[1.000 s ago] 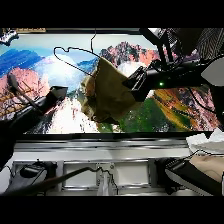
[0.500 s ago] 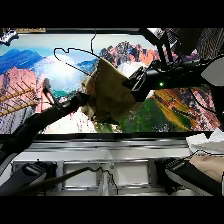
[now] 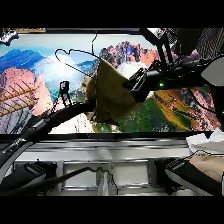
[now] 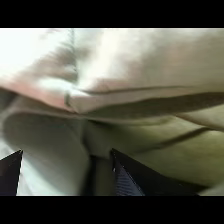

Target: Fold the clothes and pants, and hang the long-sleeved shirts on hangers.

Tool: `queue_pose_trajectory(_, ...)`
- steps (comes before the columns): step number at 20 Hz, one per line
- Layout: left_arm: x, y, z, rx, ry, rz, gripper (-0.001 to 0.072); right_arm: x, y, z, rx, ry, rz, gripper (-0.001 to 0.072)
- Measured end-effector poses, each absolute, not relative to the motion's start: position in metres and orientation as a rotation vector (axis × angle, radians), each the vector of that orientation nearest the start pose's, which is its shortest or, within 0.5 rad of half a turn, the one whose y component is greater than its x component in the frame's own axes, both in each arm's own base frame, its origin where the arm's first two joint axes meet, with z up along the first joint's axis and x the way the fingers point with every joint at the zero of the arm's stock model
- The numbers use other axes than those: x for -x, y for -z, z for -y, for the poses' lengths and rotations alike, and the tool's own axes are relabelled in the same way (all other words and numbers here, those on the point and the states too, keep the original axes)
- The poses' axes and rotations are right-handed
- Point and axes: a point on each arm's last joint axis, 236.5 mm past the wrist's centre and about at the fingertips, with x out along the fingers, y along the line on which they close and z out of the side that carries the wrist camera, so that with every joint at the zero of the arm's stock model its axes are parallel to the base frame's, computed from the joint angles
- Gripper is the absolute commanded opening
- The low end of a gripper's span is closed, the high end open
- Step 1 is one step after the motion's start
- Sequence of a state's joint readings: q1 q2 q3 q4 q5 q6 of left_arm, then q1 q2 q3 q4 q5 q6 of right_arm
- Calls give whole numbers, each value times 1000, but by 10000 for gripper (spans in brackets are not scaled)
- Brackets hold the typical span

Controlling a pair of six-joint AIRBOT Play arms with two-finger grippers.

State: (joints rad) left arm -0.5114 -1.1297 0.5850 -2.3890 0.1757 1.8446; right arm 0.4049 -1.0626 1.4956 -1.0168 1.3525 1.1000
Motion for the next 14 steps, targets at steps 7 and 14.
queue_pose_trajectory(7,-372,55,219,71,437,-743,613,-283,-233,-253,207,-1013,-765,17)
queue_pose_trajectory(14,-400,65,238,3,465,-743,13,-284,-234,-254,198,-1006,-762,17)
